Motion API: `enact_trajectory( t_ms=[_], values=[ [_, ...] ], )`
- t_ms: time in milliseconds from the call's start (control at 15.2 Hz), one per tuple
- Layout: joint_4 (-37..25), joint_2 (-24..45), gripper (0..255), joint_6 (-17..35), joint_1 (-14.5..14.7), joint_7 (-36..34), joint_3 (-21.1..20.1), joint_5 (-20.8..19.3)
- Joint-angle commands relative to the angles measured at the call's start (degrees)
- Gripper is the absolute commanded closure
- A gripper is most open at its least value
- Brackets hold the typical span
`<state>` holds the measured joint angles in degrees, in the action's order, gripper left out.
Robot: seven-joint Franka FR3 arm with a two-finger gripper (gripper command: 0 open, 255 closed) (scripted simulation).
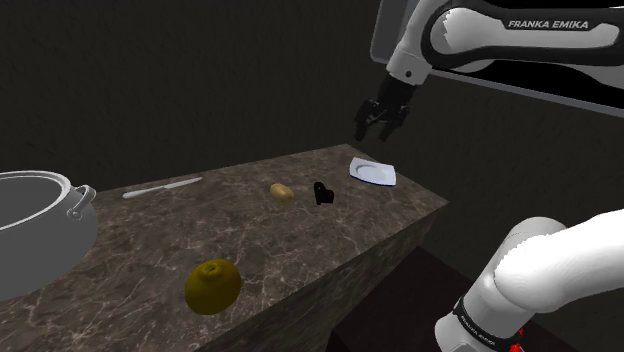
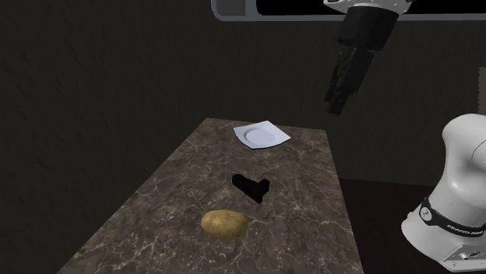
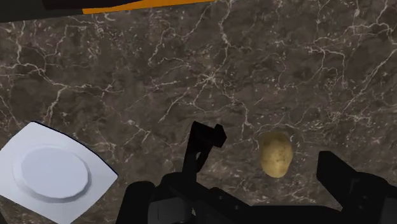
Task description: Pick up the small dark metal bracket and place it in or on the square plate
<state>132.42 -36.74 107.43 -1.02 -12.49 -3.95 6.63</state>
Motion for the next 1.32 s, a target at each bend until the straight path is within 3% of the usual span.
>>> enact_trajectory(
  t_ms=[0, 594, 1254],
  values=[
    [-0.69, 4.23, 0, 2.52, -0.71, -0.61, -0.20, -0.48],
    [-4.13, 22.05, 0, 12.18, -2.91, -5.59, -1.88, -2.98],
    [-13.26, 43.25, 0, 18.72, -4.32, -11.89, -1.69, -7.29]
  ],
)
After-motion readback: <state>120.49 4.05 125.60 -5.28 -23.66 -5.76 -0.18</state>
